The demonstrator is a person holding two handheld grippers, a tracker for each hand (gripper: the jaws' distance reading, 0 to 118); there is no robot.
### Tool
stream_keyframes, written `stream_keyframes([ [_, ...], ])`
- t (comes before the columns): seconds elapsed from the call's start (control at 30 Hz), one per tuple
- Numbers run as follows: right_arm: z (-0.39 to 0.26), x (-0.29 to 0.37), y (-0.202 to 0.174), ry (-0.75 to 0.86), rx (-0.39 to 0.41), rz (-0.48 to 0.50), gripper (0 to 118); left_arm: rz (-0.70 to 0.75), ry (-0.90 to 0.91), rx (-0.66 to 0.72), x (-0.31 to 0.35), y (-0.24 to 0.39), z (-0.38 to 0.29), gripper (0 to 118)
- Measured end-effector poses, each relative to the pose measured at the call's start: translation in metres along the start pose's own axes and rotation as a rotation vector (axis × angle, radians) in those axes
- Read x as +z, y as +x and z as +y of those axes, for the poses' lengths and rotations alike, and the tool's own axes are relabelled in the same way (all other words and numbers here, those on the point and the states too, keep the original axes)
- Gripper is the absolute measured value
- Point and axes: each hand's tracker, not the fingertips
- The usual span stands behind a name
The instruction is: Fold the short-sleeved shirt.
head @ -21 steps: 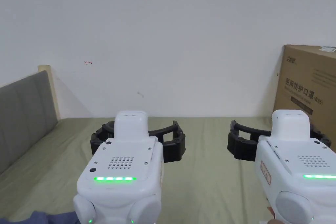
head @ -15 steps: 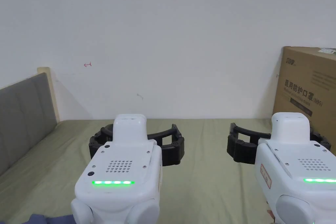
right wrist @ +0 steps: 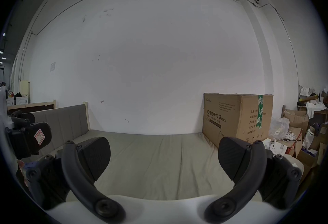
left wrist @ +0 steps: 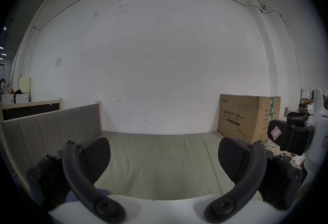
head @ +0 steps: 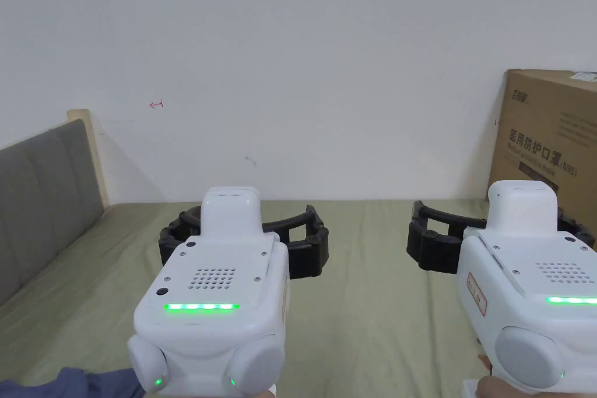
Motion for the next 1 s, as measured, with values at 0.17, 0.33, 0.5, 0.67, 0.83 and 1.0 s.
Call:
stream_keyframes([
  [0.17,-0.001,0.002,-0.001,0.004,-0.014,0.013,118,0.000,0.003,-0.002,-0.003,0.001,0.001,118],
  [0.33,-0.003,0.002,-0.002,0.001,-0.010,0.012,118,0.000,0.001,-0.002,-0.005,0.003,0.000,118],
  [0.5,-0.007,-0.001,-0.001,-0.011,-0.028,0.008,118,-0.001,0.001,0.000,-0.005,0.003,-0.001,118],
  [0.67,-0.009,-0.001,0.000,-0.005,-0.011,-0.014,118,0.013,0.011,-0.025,-0.005,0.002,-0.002,118],
  [0.83,-0.009,-0.001,0.004,0.017,-0.019,0.013,118,-0.024,0.034,-0.004,-0.003,-0.002,-0.005,118],
  [1.0,-0.007,0.000,0.009,0.032,-0.040,0.044,118,-0.040,0.031,0.004,-0.005,-0.002,-0.005,118],
])
